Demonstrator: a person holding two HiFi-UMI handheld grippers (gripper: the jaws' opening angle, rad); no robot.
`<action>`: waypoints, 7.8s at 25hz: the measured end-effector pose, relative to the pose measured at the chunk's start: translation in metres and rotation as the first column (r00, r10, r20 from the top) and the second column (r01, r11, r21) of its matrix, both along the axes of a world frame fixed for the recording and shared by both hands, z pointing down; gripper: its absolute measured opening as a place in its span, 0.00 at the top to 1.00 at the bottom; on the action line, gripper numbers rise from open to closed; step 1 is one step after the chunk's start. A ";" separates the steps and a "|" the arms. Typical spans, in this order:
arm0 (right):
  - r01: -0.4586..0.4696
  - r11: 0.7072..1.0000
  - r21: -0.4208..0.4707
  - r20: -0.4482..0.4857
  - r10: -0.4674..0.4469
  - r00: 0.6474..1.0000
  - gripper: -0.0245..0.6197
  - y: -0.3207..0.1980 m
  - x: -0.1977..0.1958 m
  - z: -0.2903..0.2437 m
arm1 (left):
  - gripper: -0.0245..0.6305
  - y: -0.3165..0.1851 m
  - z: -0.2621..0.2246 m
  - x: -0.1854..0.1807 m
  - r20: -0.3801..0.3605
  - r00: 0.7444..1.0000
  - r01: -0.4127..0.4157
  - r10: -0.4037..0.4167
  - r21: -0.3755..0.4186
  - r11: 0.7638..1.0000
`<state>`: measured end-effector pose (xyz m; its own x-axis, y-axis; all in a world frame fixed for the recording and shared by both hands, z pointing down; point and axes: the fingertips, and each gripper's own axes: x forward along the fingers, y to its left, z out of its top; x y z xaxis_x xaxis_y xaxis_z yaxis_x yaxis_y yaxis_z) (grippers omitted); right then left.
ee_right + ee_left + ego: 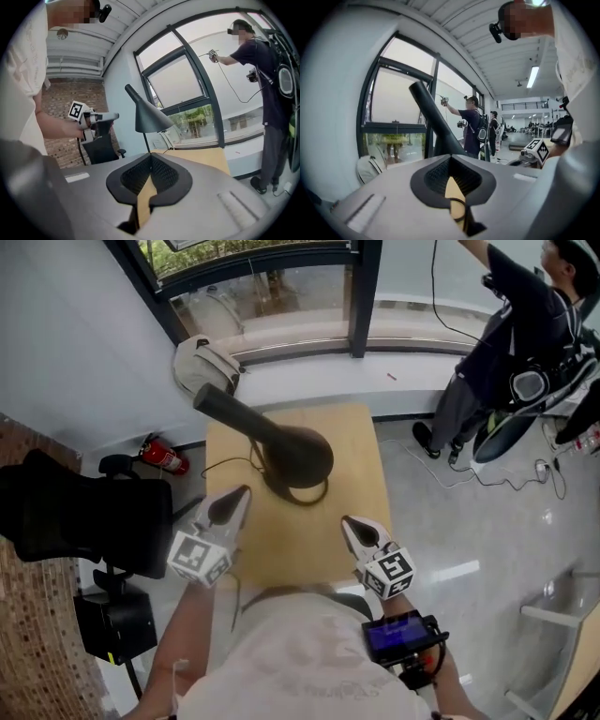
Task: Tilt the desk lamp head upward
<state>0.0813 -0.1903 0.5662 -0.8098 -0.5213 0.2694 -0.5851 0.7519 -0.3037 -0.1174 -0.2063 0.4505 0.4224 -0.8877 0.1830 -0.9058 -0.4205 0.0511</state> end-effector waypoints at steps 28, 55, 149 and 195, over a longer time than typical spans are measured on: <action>0.129 0.945 0.300 -0.002 -0.134 0.991 0.94 -0.087 -0.007 -0.120 | 0.90 -0.027 -0.114 0.007 0.791 0.612 -0.242 0.009 0.176 0.954; 0.149 0.945 0.292 0.097 -0.184 0.978 0.94 -0.050 -0.070 -0.171 | 0.55 -0.068 -0.112 -0.008 0.970 -0.236 -0.480 -0.062 -0.060 0.875; -0.147 0.890 0.432 0.091 0.119 0.989 0.94 -0.098 0.048 -0.226 | 0.59 -0.118 -0.063 -0.047 0.962 0.269 -0.166 -0.041 0.088 0.982; -0.133 0.923 0.362 0.063 0.118 0.991 0.94 -0.098 0.042 -0.209 | 0.60 -0.119 -0.055 -0.041 0.751 0.649 -0.133 -0.121 0.268 0.954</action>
